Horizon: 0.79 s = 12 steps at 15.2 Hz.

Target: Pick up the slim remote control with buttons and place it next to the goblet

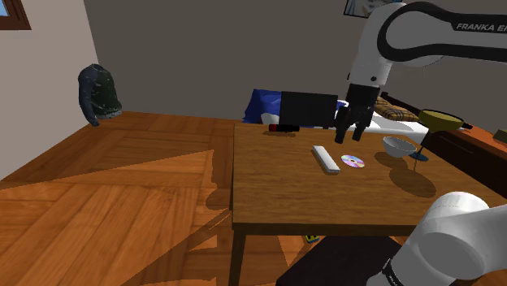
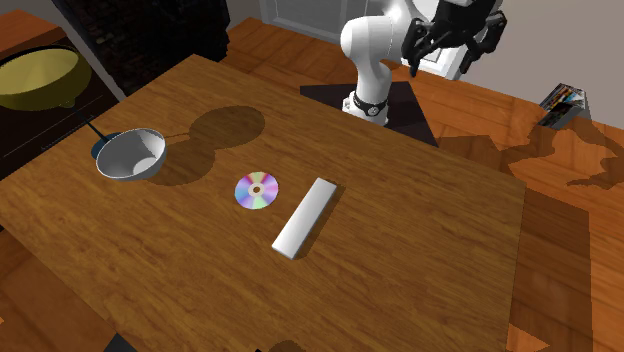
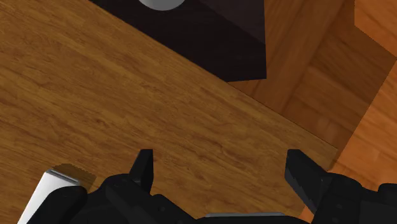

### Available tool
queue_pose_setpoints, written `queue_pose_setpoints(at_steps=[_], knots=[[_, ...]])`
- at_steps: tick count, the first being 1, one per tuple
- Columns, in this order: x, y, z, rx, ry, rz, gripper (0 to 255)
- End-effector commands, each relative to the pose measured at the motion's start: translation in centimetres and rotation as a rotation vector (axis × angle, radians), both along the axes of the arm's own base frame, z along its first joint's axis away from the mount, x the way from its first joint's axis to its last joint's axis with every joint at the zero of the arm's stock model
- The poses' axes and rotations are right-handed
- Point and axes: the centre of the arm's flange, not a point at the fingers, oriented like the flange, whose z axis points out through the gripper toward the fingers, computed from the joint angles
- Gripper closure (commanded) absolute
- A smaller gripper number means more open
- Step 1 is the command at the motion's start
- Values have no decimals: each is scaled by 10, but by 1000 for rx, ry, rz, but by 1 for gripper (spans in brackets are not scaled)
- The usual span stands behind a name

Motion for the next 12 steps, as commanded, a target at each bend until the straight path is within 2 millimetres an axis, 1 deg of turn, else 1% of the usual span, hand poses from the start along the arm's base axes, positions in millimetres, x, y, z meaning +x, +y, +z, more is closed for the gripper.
queue_pose_setpoints(at_steps=[1, 12], knots=[[0, 0, 0, 0, 0, 0, 0], [67, -85, -83, -55, -34, -119, 0]])
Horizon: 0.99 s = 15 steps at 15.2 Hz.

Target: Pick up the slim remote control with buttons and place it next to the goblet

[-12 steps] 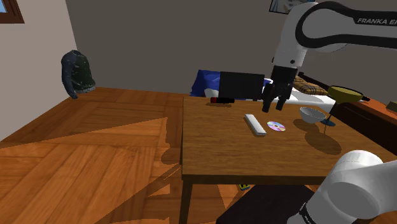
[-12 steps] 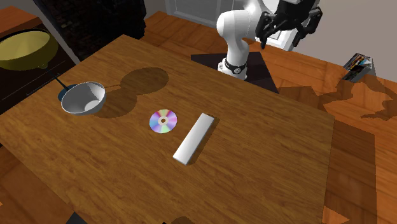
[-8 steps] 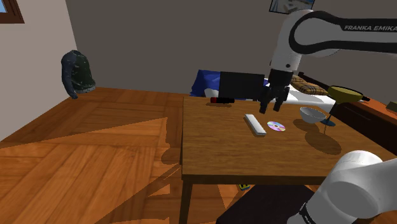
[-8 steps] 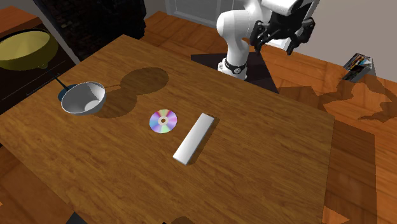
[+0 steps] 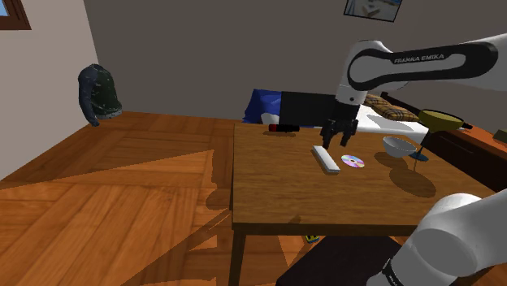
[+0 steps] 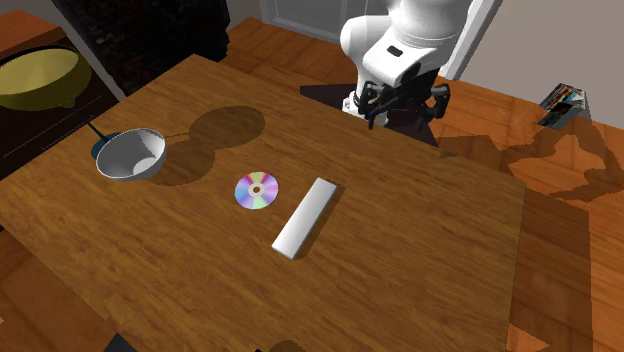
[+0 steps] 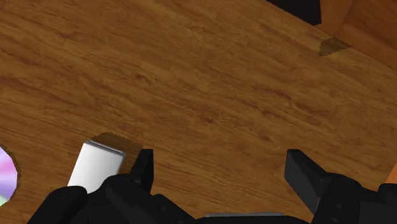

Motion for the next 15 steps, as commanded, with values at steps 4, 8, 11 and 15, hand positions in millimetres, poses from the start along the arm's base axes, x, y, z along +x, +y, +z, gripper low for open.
queue_pose_setpoints(at_steps=[4, 8, 11, 15], knots=[[28, -43, -35, -26, -17, -54, 0], [50, -79, -62, -46, -29, -97, 0], [65, -107, -82, -61, -39, -130, 0], [84, -145, -107, -81, -51, -173, 0]])
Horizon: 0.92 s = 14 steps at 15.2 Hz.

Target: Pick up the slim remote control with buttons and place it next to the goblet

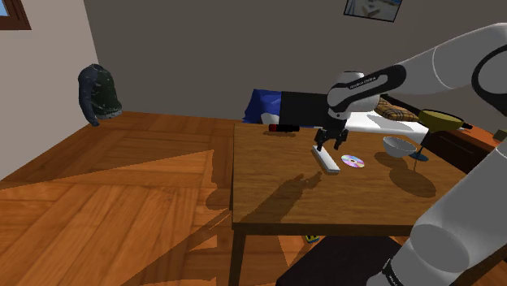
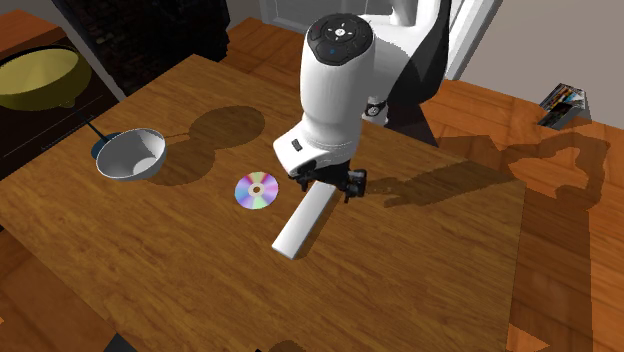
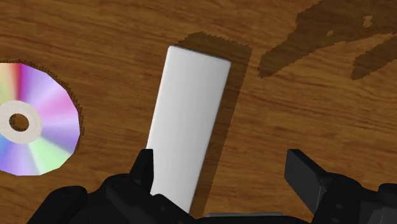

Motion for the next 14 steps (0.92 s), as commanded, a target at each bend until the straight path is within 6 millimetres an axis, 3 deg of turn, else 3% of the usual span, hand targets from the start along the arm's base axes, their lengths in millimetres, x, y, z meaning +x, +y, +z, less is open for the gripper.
queue_pose_setpoints(at_steps=[1, 4, 11, 14], knots=[[8, -20, -12, -11, -7, -22, 0], [18, -42, -26, -23, -14, -46, 0], [18, -42, -66, -23, -14, -46, 0], [18, -42, -66, -23, -14, -46, 0]])
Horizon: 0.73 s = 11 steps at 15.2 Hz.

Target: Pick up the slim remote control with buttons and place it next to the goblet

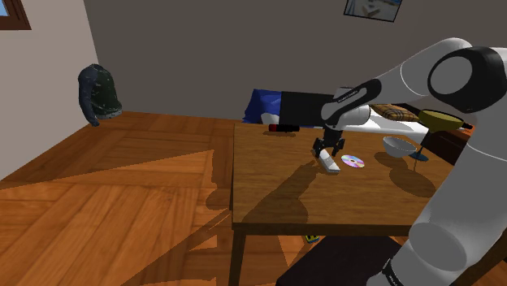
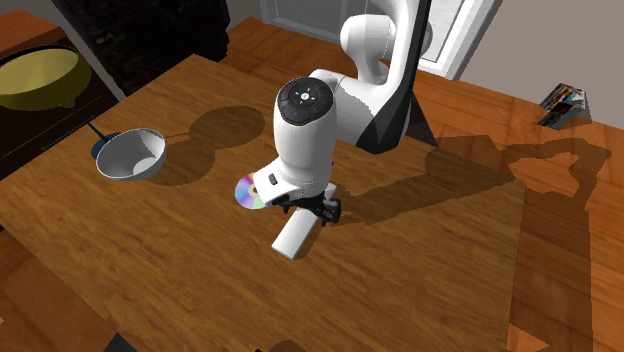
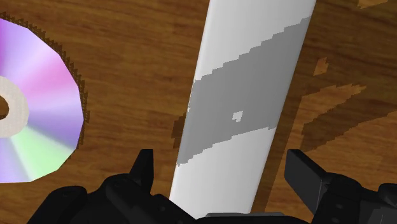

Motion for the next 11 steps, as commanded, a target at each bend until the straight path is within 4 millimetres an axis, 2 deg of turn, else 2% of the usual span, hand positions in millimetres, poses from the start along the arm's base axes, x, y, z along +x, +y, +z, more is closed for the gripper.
queue_pose_setpoints(at_steps=[1, 5, 6, 11], knots=[[0, 0, -1, 0, 0, 0, 0], [0, 0, -1, 0, 0, 0, 0], [0, 0, -1, 0, 0, 0, 255], [0, 0, -1, 0, 0, 0, 255]])
